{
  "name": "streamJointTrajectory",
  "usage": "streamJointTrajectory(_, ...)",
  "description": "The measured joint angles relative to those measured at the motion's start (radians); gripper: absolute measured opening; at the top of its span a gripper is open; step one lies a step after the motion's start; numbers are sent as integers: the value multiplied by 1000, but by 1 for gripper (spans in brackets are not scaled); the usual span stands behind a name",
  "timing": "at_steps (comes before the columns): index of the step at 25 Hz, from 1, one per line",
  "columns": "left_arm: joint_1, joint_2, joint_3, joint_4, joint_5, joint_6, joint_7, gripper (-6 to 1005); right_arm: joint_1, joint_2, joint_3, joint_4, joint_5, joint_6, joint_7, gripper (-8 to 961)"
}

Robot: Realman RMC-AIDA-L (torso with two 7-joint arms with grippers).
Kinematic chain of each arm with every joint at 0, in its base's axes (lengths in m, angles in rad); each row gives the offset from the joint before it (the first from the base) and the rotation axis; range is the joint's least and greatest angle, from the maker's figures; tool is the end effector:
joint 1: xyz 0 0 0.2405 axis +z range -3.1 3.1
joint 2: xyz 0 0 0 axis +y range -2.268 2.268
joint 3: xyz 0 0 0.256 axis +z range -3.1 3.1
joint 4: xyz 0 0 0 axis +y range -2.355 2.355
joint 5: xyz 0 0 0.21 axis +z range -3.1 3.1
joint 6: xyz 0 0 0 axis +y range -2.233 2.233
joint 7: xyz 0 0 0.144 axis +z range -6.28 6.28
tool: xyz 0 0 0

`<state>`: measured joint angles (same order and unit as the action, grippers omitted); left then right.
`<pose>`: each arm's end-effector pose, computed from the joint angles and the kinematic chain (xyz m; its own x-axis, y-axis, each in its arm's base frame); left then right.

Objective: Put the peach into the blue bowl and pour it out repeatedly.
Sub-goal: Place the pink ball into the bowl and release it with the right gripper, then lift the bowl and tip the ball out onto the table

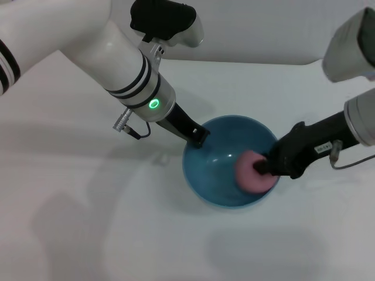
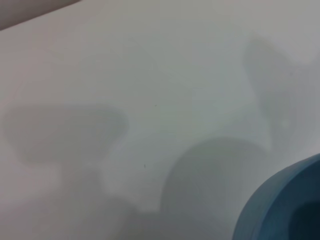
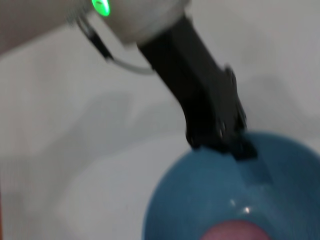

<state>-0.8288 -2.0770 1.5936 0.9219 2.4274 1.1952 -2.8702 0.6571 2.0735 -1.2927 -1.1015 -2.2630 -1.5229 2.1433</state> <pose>-0.1552 0.3857 -0.0794 0.6100 0.7877 -0.0859 0.7000 -0.5865 -0.4074 0.1700 0.3540 -0.0263 0.8947 -0.4395 0.0796 -0.4310 -0.8963 -0.1039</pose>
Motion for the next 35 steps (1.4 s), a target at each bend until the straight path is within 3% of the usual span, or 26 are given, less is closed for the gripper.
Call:
streamJointTrajectory(7, -1, 1, -1, 0, 1, -3, 3, 0, -9, 1, 5, -60, 2, 39, 2, 150)
streamJointTrajectory(12, 1, 2, 0, 0, 0, -29, 8, -1, -32, 3, 26, -142, 2, 58, 5, 384)
streamJointTrajectory(16, 10, 2, 9, 0, -5, -110, 14, -1, -63, 6, 68, -184, 7, 134, 73, 468)
streamJointTrajectory(22, 62, 3, 145, 16, -39, -369, 17, -1, -129, 1, 200, -136, 27, 231, 101, 510)
streamJointTrajectory(35, 249, 10, 543, -28, -89, -1211, 170, -2, -305, -6, 523, 16, 184, 222, 95, 510)
